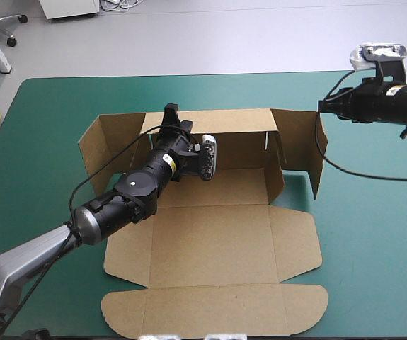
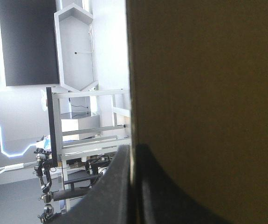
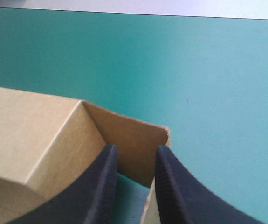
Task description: Fold the box
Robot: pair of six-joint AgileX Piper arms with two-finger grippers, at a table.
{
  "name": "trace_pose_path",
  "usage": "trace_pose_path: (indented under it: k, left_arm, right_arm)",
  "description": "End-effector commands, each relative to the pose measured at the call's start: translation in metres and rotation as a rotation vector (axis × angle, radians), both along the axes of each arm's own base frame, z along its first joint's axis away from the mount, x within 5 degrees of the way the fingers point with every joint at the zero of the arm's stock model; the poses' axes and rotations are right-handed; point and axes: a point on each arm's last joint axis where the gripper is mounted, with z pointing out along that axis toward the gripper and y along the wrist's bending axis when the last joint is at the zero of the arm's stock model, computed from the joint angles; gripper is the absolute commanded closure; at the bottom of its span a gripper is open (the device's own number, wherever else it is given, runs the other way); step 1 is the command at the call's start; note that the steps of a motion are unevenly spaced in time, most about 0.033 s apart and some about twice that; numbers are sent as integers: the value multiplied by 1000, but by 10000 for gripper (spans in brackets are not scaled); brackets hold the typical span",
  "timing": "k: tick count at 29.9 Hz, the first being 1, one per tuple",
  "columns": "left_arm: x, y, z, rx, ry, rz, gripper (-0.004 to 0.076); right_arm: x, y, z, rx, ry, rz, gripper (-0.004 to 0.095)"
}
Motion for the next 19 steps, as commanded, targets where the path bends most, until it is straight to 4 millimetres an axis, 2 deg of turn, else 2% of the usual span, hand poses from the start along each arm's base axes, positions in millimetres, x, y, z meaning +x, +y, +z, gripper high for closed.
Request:
trace_pose_path:
  k: [1, 5, 10, 16, 19]
  left_arm:
    - [-5, 3, 24, -27, -75, -7, 738]
    - [-5, 3, 24, -27, -75, -7, 738]
    - [-5, 3, 24, -27, -75, -7, 738]
    - [-5, 4, 24, -28, -76, 11, 738]
    - [-4, 5, 24, -26, -78, 14, 738]
  right_arm:
    - [22, -3, 16, 21, -72, -38, 640]
    - [57, -6, -1, 39, 19, -23, 640]
    - [90, -14, -18, 97, 101, -13, 640]
    - [117, -29, -41, 173, 154, -18, 645]
    - [122, -28, -53, 177, 193, 11, 648]
